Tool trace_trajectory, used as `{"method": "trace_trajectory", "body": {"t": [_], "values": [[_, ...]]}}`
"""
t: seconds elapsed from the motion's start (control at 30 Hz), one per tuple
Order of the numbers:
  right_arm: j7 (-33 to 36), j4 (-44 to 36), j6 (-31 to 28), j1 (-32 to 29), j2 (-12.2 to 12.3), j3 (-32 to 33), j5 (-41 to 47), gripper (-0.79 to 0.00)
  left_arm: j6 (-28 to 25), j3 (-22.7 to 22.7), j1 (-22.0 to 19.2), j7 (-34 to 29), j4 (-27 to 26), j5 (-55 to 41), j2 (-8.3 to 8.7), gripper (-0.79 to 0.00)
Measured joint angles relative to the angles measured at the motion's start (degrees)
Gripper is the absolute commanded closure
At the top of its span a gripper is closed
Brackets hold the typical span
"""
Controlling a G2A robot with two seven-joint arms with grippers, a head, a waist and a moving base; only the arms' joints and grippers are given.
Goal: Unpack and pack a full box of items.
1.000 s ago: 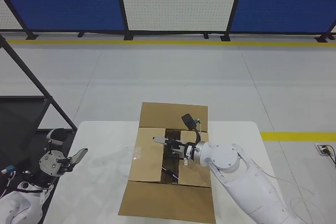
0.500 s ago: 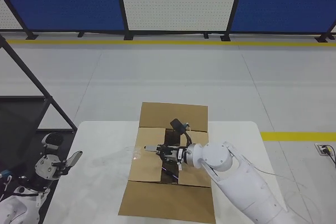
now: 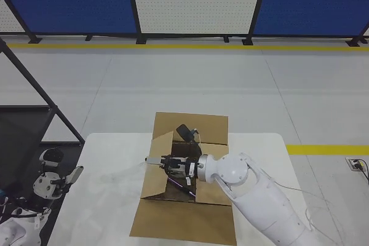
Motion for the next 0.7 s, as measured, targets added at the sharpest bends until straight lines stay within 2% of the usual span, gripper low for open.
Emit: {"method": "trace_trajectory", "body": {"t": [0.37,0.7], "values": [[-4.04,3.61,-4.19,3.13,-4.02,-5.1,5.67,-0.785,-0.59,-1.12,0.74,1.16,2.52,-1.08,-0.16,-0.785],[-4.07,3.9,-4.1,3.31,-4.14,-5.3,5.7,-0.785,-0.61,-1.19,0.81,1.21,2.64,-1.11,-0.17,-0.785]]}}
